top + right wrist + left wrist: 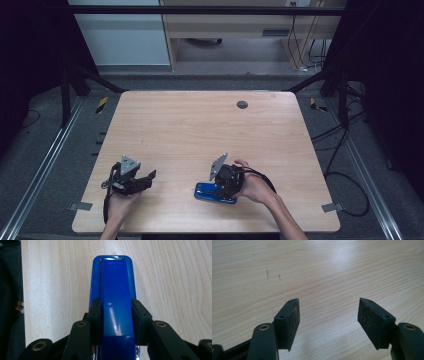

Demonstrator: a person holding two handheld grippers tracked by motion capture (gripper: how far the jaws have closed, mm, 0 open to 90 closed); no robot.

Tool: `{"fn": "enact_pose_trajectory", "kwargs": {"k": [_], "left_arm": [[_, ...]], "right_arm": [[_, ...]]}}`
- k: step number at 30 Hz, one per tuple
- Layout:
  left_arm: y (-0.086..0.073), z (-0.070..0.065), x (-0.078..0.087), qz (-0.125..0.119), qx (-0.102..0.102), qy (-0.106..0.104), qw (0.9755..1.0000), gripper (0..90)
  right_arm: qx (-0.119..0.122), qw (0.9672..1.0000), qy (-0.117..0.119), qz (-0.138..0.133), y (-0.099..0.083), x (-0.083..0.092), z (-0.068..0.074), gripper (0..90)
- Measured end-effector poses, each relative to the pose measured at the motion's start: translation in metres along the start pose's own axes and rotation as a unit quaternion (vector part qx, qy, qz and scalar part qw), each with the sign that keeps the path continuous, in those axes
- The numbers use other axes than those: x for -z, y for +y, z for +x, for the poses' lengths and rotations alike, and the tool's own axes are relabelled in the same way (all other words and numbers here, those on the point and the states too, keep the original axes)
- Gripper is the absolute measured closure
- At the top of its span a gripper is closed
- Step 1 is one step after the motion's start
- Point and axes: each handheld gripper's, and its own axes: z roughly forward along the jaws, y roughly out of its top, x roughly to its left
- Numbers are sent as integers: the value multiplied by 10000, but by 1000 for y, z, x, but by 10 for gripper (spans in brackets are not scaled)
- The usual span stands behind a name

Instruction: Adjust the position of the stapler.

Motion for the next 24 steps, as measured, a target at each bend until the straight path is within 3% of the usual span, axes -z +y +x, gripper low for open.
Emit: {"fn": "enact_pose_trajectory", "kwargs": {"k": [11,24], "left_arm": [[0,-1,-2,32,0,-20,10000,339],[-1,-1,-2,60,-11,-39,10000,339]], "right_arm": [[415,9990,136,-113,-5,-5,2,659],[545,9981,194,-216,-9,-7,3,659]]}}
